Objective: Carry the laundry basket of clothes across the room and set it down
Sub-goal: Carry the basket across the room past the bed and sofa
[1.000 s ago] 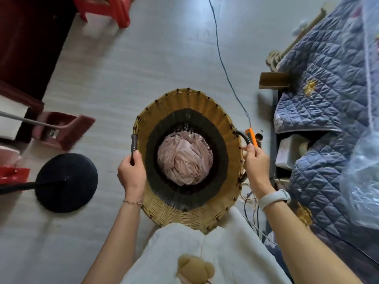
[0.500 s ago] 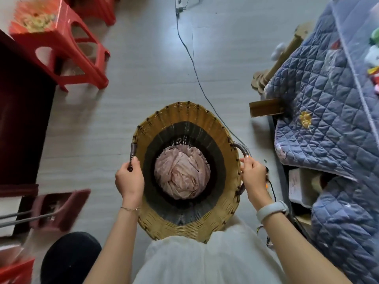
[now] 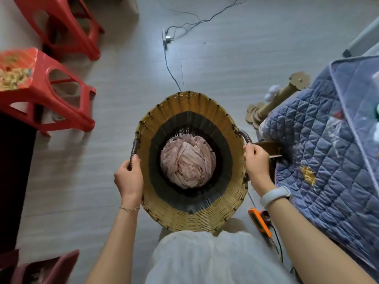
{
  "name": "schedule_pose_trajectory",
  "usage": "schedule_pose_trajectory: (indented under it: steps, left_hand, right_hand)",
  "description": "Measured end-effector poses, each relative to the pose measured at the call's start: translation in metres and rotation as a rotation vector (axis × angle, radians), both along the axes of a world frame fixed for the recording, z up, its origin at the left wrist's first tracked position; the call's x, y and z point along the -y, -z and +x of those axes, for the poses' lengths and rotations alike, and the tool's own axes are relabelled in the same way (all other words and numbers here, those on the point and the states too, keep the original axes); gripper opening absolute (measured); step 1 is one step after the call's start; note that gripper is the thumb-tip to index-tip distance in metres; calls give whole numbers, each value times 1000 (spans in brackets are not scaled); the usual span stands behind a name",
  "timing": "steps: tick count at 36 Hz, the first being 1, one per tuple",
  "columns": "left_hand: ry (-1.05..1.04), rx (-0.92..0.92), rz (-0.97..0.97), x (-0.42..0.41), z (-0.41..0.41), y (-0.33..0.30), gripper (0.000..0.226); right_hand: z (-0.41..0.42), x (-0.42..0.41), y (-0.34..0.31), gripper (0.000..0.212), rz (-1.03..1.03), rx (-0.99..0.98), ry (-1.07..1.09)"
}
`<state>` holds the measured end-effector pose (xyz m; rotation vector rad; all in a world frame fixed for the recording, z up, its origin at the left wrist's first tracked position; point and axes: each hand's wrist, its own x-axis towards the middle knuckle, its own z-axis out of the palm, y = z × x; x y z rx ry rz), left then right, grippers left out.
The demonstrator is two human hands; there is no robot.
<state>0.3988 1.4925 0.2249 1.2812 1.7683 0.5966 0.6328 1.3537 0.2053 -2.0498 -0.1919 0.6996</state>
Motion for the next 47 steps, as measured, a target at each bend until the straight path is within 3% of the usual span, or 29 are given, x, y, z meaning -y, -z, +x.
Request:
schedule_pose_trajectory:
  steps: [14, 25, 31, 41, 47]
  left_hand:
    - [111, 0, -20, -250, 171, 1, 35]
    - [245, -71, 47, -349, 333, -4, 32]
    - [197, -152, 62, -401, 446, -2, 34]
    - [286, -75, 168, -482, 633, -29, 33]
    - [352, -41, 149, -518, 728, -24, 35]
  right_hand:
    - [147, -227, -34, 22, -33, 42, 39]
    - [284, -295, -11, 26, -76, 37, 158]
    - [398, -353, 6, 33, -82, -5, 154]
    - [577, -424, -19, 21, -7, 38, 216]
    - [668, -455, -31, 26, 11, 94, 289]
